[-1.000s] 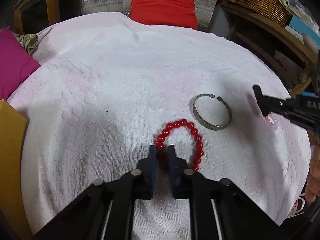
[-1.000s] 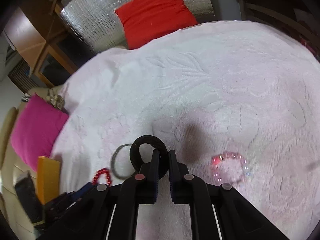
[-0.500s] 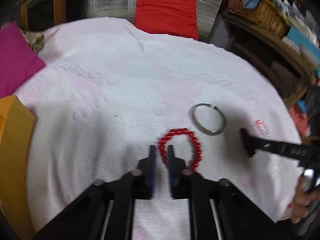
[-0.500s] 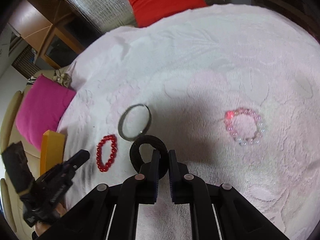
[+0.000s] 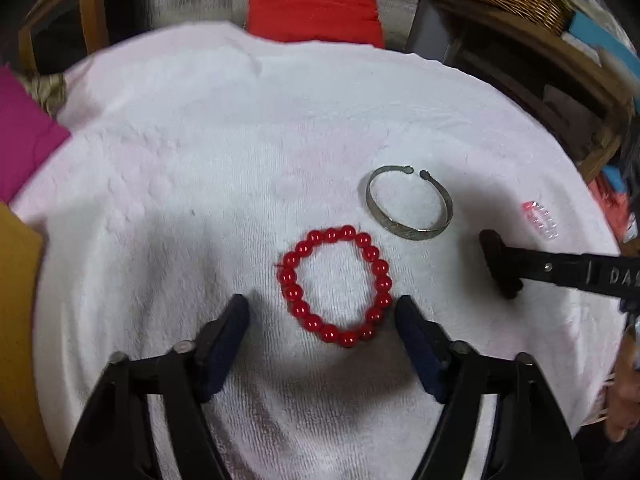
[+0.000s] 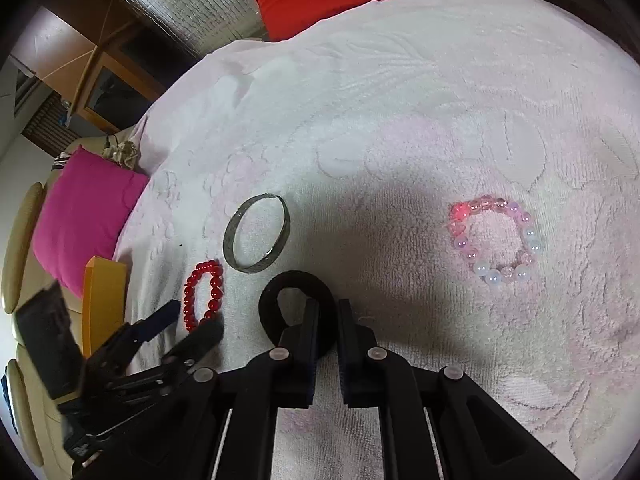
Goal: Organize jewelry
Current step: 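Lift the red bracelet with the left tool while the right holds the hair tie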
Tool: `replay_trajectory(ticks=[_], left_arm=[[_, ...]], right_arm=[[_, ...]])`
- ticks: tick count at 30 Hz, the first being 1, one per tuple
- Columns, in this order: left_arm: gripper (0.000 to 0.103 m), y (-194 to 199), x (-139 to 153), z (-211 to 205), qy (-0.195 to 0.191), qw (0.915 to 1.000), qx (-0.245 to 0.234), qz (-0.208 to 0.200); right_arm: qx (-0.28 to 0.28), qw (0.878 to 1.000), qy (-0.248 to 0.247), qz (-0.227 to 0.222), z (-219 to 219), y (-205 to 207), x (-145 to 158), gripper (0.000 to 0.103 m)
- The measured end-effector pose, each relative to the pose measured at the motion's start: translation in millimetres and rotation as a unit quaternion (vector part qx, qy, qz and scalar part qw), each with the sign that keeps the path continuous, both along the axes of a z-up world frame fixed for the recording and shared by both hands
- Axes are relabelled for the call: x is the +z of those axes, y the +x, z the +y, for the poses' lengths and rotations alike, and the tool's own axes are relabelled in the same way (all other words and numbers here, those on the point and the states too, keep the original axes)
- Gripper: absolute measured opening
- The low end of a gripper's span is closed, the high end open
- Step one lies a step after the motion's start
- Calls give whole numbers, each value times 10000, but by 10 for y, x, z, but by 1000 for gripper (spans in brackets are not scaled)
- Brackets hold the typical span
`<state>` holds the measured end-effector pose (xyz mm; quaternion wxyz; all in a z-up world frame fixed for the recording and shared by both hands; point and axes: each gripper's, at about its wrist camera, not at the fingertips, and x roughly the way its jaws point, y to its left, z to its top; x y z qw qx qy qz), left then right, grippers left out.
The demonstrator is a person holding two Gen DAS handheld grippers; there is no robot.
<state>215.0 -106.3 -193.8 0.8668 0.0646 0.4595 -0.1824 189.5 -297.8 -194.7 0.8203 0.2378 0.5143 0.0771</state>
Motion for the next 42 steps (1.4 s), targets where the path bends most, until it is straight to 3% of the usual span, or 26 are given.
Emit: replay_trajectory(ticks=[1,4,7,13,18,24,29,42], left_arm=[[44,-19,17,-24,16,9999,-67,-73],[21,-34,48,-18,71,9999,-11,-155],[9,11,88,143,-364,9991,193,0],[9,-56,251,348,-682,9971,276,-209],[9,-171,408,439,-786,9957,277,-406],[9,-353,650,523,-790,9935,290,-766],[9,-495,802,574,-662,9910,393,-1094],[9,-640,967,793,-231,9873,912,-1280]], right_arm=[[2,10000,0,-1,-2,4,1,9],[-4,10000,-12,-11,-2,4,7,9],[-10,10000,-51,-29,15,-2,13,9],[-60,9998,0,-206,32,-28,70,10],[17,9984,81,-551,115,-60,216,10],[108,9982,170,-564,238,-50,245,10],[266,9969,175,-716,382,-91,309,10],[457,9941,13,-979,638,-211,396,10]])
